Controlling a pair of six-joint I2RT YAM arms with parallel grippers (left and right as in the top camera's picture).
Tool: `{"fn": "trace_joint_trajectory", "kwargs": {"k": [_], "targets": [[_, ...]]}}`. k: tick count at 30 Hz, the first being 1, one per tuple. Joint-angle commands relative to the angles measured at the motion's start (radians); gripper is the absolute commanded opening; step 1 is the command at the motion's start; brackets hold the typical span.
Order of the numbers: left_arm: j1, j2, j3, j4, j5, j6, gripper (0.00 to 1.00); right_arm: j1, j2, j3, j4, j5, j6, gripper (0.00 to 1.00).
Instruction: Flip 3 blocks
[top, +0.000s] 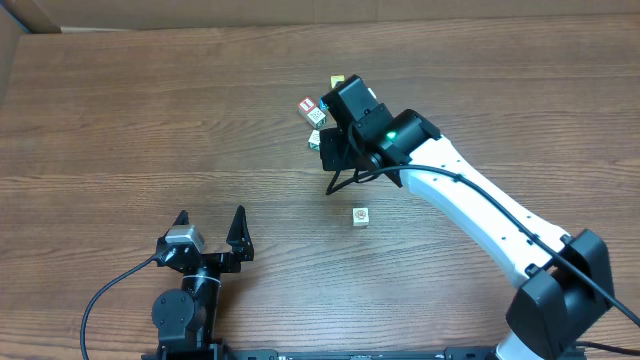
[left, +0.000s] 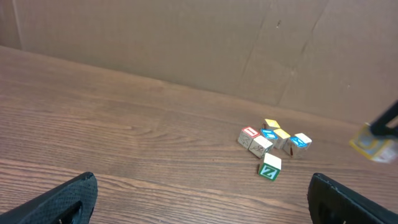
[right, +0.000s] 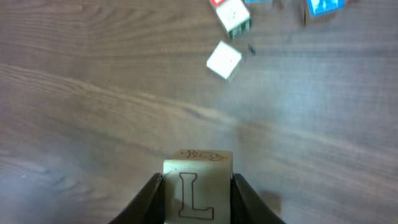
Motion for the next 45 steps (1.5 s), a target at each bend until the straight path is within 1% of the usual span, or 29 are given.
{"fn": "trace_joint_trajectory", "kwargs": {"k": [1, 2, 3, 4, 5, 7, 13, 19, 25, 29, 33, 35, 38, 40, 45], "targets": [[-0.006, -0.009, -0.004, -0.003, -0.003, 0.019, 1.00, 0.005, 0.034, -0.028, -0.013, -0.055, 0.039, 0.57], [-0.006, -0.009, -0.004, -0.003, -0.003, 0.019, 1.00, 0.008, 0.038, -0.034, -0.011, -0.057, 0.039, 0.72], [-0.006, -0.009, -0.004, -0.003, -0.003, 0.019, 1.00, 0.011, 0.043, -0.039, -0.006, -0.056, 0.038, 0.77], [-0.006, -0.009, -0.004, -0.003, -0.003, 0.019, 1.00, 0.017, 0.049, -0.044, 0.005, -0.057, 0.038, 0.82], [-0.006, -0.009, -0.004, -0.003, -0.003, 0.019, 1.00, 0.019, 0.051, -0.049, 0.013, -0.057, 0.038, 0.84], [-0.006, -0.010, -0.004, -0.003, -0.003, 0.019, 1.00, 0.019, 0.051, -0.057, 0.021, -0.057, 0.038, 0.84], [-0.006, -0.010, -0.004, -0.003, -0.003, 0.019, 1.00, 0.019, 0.051, -0.062, 0.019, -0.056, 0.034, 0.83], [-0.006, -0.009, -0.004, -0.003, -0.003, 0.019, 1.00, 0.019, 0.051, -0.062, -0.015, 0.038, 0.034, 0.82], [-0.006, -0.009, -0.004, -0.003, -0.003, 0.019, 1.00, 0.019, 0.051, -0.095, -0.056, 0.057, 0.035, 0.82], [-0.006, -0.009, -0.004, -0.003, -0.003, 0.019, 1.00, 0.019, 0.055, -0.186, -0.002, 0.090, 0.034, 0.85], [-0.006, -0.009, -0.004, -0.003, -0.003, 0.019, 1.00, 0.019, 0.055, -0.291, 0.109, 0.090, 0.034, 0.85], [-0.006, -0.010, -0.004, -0.003, -0.003, 0.019, 1.00, 0.019, 0.055, -0.335, 0.169, 0.090, 0.034, 0.83], [-0.006, -0.009, -0.004, -0.003, -0.003, 0.019, 1.00, 0.019, 0.055, -0.367, 0.227, 0.091, 0.034, 0.76], [-0.006, -0.010, -0.004, -0.003, -0.003, 0.019, 1.00, 0.019, 0.055, -0.377, 0.250, 0.091, 0.034, 0.70], [-0.006, -0.009, -0.004, -0.003, -0.003, 0.019, 1.00, 0.019, 0.055, -0.384, 0.274, 0.090, 0.034, 0.63]]}}
